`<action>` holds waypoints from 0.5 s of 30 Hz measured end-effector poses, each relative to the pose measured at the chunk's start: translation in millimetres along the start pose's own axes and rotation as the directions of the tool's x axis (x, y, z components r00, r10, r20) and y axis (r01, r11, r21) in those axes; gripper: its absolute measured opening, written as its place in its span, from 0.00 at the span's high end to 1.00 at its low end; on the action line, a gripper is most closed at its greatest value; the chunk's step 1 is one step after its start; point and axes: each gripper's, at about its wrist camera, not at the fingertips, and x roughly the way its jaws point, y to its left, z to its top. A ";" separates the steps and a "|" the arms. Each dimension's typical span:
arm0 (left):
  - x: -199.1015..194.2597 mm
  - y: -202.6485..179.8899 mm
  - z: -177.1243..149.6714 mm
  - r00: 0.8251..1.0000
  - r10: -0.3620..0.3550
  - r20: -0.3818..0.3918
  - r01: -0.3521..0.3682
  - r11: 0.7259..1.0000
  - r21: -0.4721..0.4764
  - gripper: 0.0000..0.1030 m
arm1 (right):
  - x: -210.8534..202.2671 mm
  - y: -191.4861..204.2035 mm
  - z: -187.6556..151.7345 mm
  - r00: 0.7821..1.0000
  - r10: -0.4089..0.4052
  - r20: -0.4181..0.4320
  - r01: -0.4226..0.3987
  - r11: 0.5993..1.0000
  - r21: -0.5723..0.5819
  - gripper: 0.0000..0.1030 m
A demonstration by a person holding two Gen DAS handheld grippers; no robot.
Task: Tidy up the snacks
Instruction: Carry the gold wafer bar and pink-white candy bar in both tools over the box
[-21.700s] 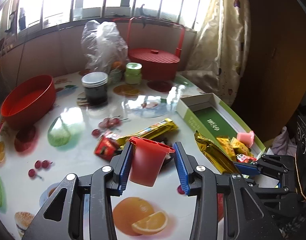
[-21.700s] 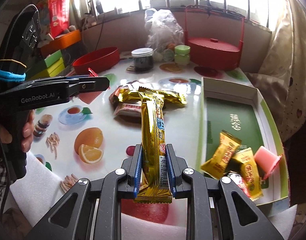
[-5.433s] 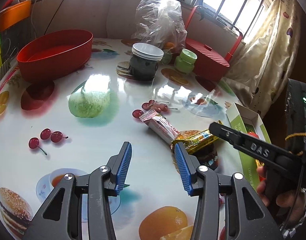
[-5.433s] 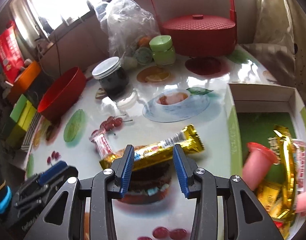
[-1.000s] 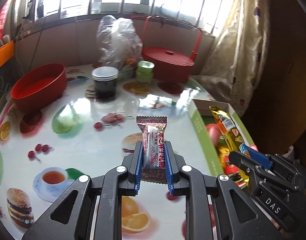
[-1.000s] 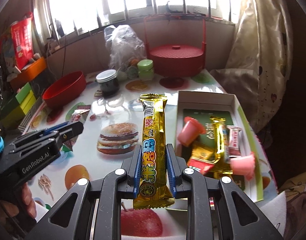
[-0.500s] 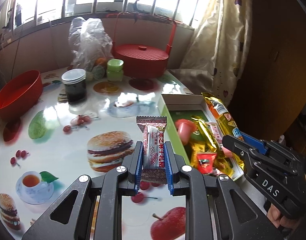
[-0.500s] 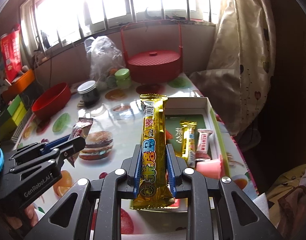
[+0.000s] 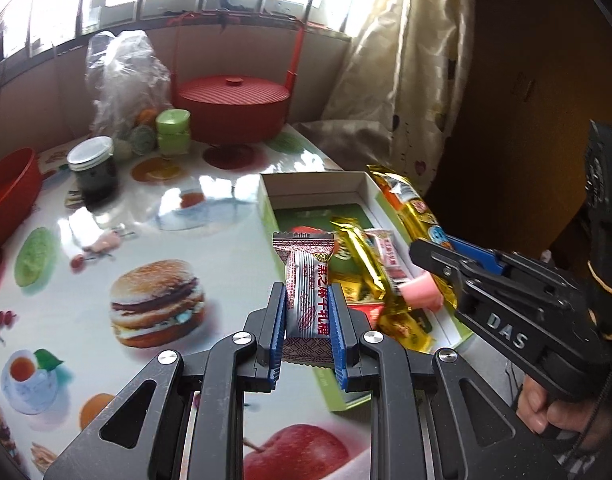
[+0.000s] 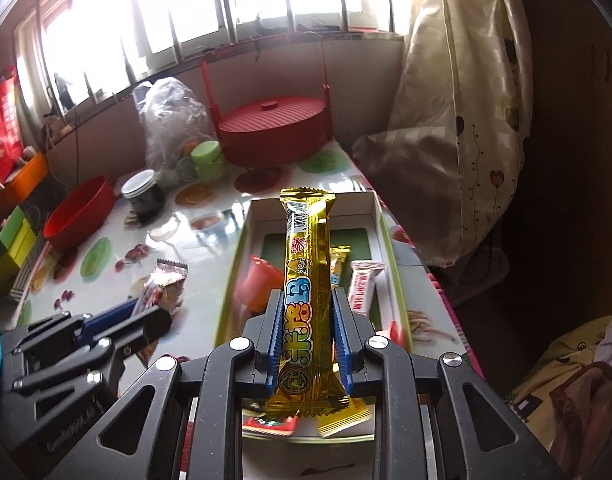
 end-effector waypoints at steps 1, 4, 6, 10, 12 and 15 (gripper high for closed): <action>2.6 -2.4 -0.2 1.000 -0.006 -0.005 0.006 1.000 0.004 0.79 | 2.0 -2.7 0.6 1.000 -0.005 -0.004 0.005 1.000 -0.001 0.79; 10.6 -9.6 -0.8 1.000 -0.014 -0.023 0.014 1.000 0.012 0.79 | 7.5 -10.3 2.2 1.000 -0.011 -0.012 0.011 1.000 0.003 0.79; 15.3 -13.5 -1.5 0.999 -0.018 -0.032 0.018 1.000 0.016 0.79 | 11.3 -14.6 3.1 1.000 -0.015 -0.017 0.015 1.000 0.006 0.79; 23.8 -20.1 -3.6 0.998 -0.023 -0.051 0.024 0.999 0.026 0.79 | 17.9 -22.0 4.3 0.999 -0.019 -0.028 0.019 1.000 0.012 0.79; 27.2 -22.7 -4.4 0.998 -0.025 -0.057 0.027 0.999 0.030 0.79 | 20.6 -24.7 4.3 0.999 -0.018 -0.031 0.018 1.000 0.009 0.79; 32.0 -26.8 -5.7 0.997 -0.024 -0.070 0.027 0.999 0.041 0.79 | 26.9 -28.5 5.4 0.999 -0.021 -0.042 0.021 1.000 0.008 0.79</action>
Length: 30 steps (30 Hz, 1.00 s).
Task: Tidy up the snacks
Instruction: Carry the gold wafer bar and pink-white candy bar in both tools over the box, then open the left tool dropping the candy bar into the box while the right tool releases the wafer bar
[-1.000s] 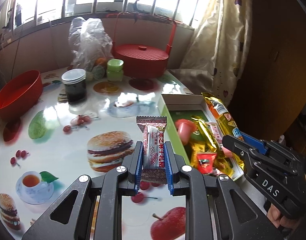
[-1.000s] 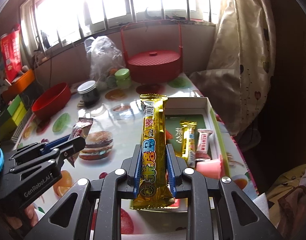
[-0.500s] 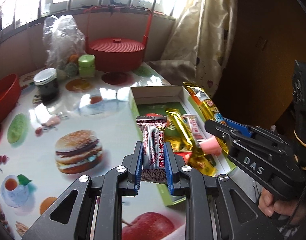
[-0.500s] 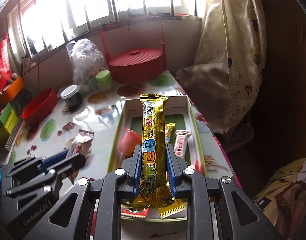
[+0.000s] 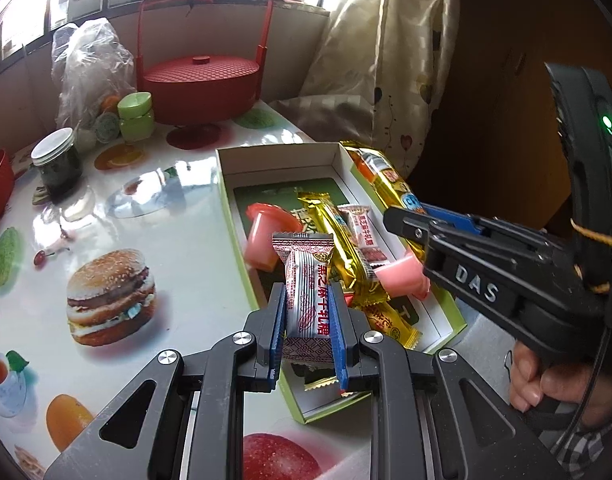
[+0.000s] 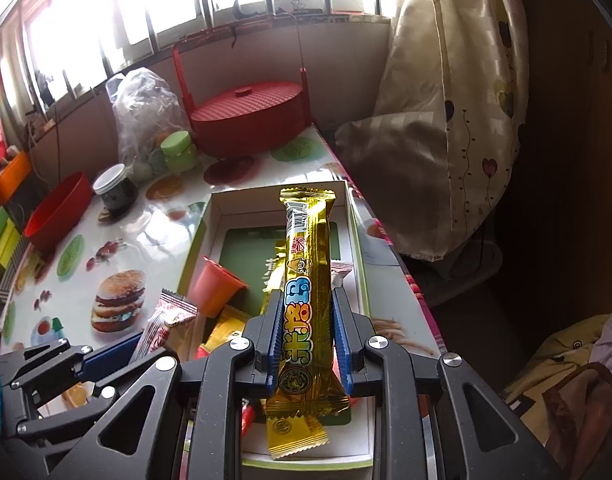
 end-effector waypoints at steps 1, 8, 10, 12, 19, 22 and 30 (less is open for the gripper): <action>1.2 -0.7 -0.2 1.000 0.000 -0.003 0.000 1.000 0.002 0.79 | 2.2 -1.5 0.4 1.000 0.002 -0.004 -0.002 1.000 0.002 0.79; 13.0 -7.1 -3.1 1.000 0.002 -0.029 -0.001 1.000 0.022 0.79 | 18.7 -7.6 7.6 0.999 0.009 -0.033 -0.009 1.000 -0.006 0.79; 15.7 -7.9 -3.9 0.999 0.005 -0.035 -0.004 1.000 0.023 0.79 | 22.6 -7.8 9.8 0.999 0.011 -0.038 -0.011 1.000 -0.014 0.79; 18.1 -8.9 -4.3 0.999 0.007 -0.041 -0.006 1.000 0.025 0.79 | 27.0 -8.1 11.0 0.999 0.009 -0.043 -0.010 1.000 -0.018 0.79; 20.4 -12.9 -4.0 0.999 0.007 -0.042 -0.005 0.999 0.037 0.79 | 39.8 -9.8 12.7 0.998 0.021 -0.057 -0.021 1.000 -0.014 0.79; 21.8 -12.8 -3.7 0.999 0.006 -0.045 -0.004 0.999 0.035 0.79 | 44.0 -9.2 11.6 0.998 0.027 -0.064 -0.028 0.999 -0.018 0.79; 23.7 -16.3 -2.8 0.999 0.007 -0.049 -0.005 0.999 0.041 0.79 | 51.4 -8.6 10.7 0.997 0.034 -0.065 -0.035 0.999 -0.020 0.79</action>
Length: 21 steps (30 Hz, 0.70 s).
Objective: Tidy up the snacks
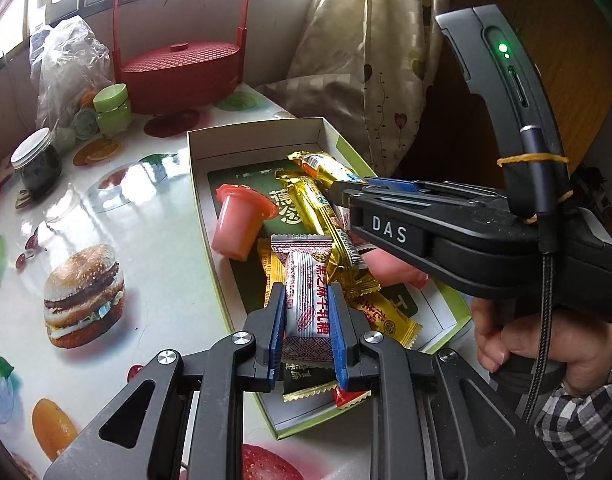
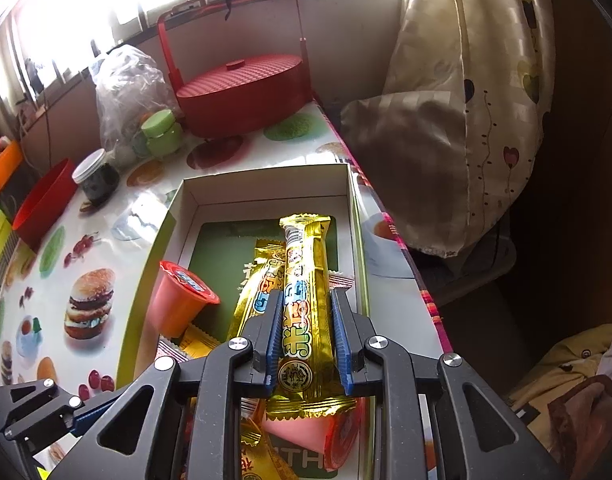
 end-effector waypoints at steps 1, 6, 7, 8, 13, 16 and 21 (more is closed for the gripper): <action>0.5 0.0 0.3 1.000 0.000 -0.002 0.000 1.000 -0.001 0.79 | 0.5 0.1 0.5 1.000 0.001 0.000 -0.001 1.000 -0.001 0.79; 3.1 -0.4 0.1 1.000 0.020 -0.016 -0.020 1.000 -0.004 0.75 | 0.9 1.2 0.4 1.000 0.010 -0.001 -0.010 1.000 -0.005 0.75; 2.9 0.0 -0.4 1.000 0.020 -0.017 -0.020 1.000 -0.007 0.72 | -0.1 1.4 0.0 1.000 0.012 0.001 -0.012 1.000 -0.009 0.73; 2.4 0.1 -0.8 1.000 0.021 -0.016 -0.021 1.000 -0.007 0.66 | -1.5 1.8 -0.3 1.000 0.011 0.006 -0.011 1.000 -0.009 0.72; -2.4 -0.8 -2.4 1.000 0.021 -0.010 -0.021 1.000 -0.011 0.60 | -12.1 0.4 -0.7 0.999 0.035 0.037 -0.036 0.999 0.027 0.65; -6.3 -0.4 -3.1 1.000 0.029 -0.005 -0.029 0.999 -0.013 0.60 | -16.9 2.5 -0.3 0.999 0.027 0.046 -0.029 0.999 0.028 0.64; -15.8 1.4 -5.4 1.000 0.027 0.010 -0.026 0.999 -0.022 0.59 | -28.1 6.3 -4.6 0.998 0.030 0.063 -0.032 0.999 0.030 0.63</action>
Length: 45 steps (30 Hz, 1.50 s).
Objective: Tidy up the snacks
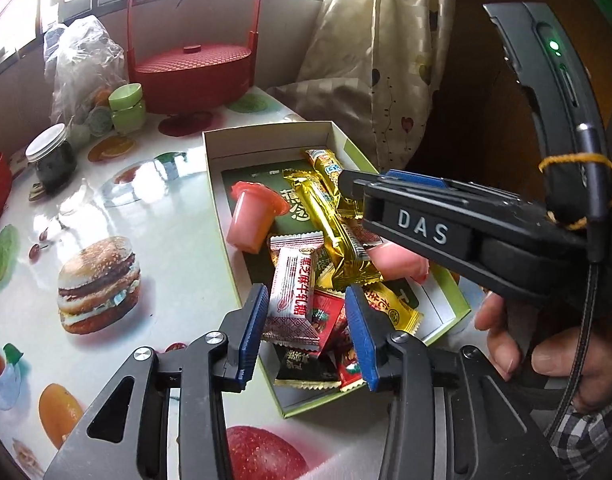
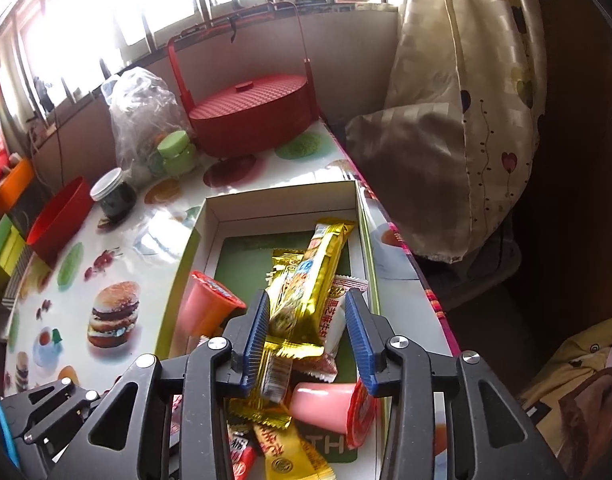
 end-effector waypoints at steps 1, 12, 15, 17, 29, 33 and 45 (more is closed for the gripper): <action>-1.7 0.0 -0.7 1.000 0.001 0.002 -0.001 1.000 -0.001 0.59 | -2.6 1.2 -1.4 1.000 0.000 0.002 0.000 1.000 -0.001 0.63; -25.7 10.5 -20.3 0.999 0.030 0.043 -0.029 0.999 -0.023 0.54 | -42.3 8.5 -24.9 0.998 -0.023 0.064 0.023 1.000 0.011 0.62; -30.1 15.0 -29.4 0.997 0.053 0.048 -0.051 0.998 -0.027 0.54 | -53.4 11.3 -37.3 0.997 -0.027 0.076 0.026 0.999 0.025 0.61; -31.3 17.5 -35.3 0.998 0.052 0.044 -0.051 0.998 -0.034 0.54 | -60.2 13.5 -47.7 0.996 -0.036 0.080 0.034 0.999 0.033 0.60; -30.4 33.5 -78.3 0.989 0.147 0.014 -0.147 0.989 -0.004 0.53 | -70.3 29.5 -107.6 0.992 -0.122 0.027 0.123 0.992 -0.008 0.54; -28.0 40.3 -87.9 0.988 0.155 -0.001 -0.155 0.988 -0.029 0.53 | -63.5 34.8 -121.4 0.991 -0.135 -0.008 0.135 0.991 -0.005 0.53; -24.1 35.7 -92.9 0.986 0.166 0.005 -0.166 0.986 -0.020 0.45 | -47.2 52.8 -139.4 0.977 -0.209 -0.050 0.206 0.977 -0.054 0.46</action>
